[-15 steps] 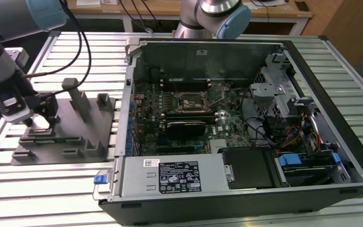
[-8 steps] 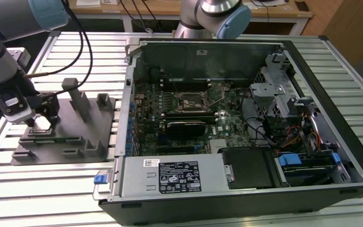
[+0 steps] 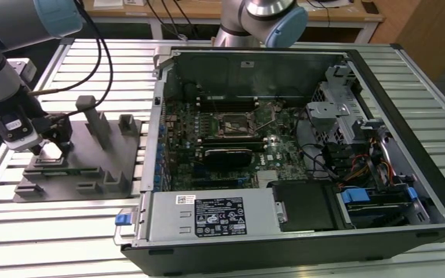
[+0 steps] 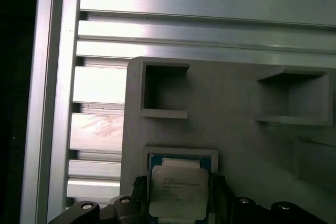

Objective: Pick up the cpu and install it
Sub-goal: 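Pick up the cpu and move it towards the insertion slot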

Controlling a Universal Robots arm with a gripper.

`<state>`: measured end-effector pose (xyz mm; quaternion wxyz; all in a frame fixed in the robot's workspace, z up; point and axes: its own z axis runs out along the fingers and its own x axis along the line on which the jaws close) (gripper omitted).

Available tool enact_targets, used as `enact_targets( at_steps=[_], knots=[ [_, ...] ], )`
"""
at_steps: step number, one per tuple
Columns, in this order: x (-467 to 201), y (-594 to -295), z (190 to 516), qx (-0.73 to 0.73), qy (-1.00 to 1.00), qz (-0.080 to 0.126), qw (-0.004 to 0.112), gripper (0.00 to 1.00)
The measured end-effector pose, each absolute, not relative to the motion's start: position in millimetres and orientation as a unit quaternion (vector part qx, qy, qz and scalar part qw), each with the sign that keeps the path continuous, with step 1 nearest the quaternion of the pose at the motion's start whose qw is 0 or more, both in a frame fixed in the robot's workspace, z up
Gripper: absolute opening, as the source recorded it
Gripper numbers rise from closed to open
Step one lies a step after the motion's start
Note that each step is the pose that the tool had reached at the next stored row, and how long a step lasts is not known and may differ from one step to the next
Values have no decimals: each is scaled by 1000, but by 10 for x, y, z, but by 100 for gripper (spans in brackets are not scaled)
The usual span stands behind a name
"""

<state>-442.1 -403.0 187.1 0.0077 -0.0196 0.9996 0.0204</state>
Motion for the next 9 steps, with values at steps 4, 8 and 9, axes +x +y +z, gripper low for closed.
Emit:
enact_targets(
  at_steps=[4, 8, 9],
  knots=[
    [-4436, -4030, 1863, -20, 1000, 20, 8, 61],
    [-4437, -4030, 1854, -20, 1000, 20, 8, 61],
    [-4437, -4030, 1852, -20, 1000, 20, 8, 61]
  ],
)
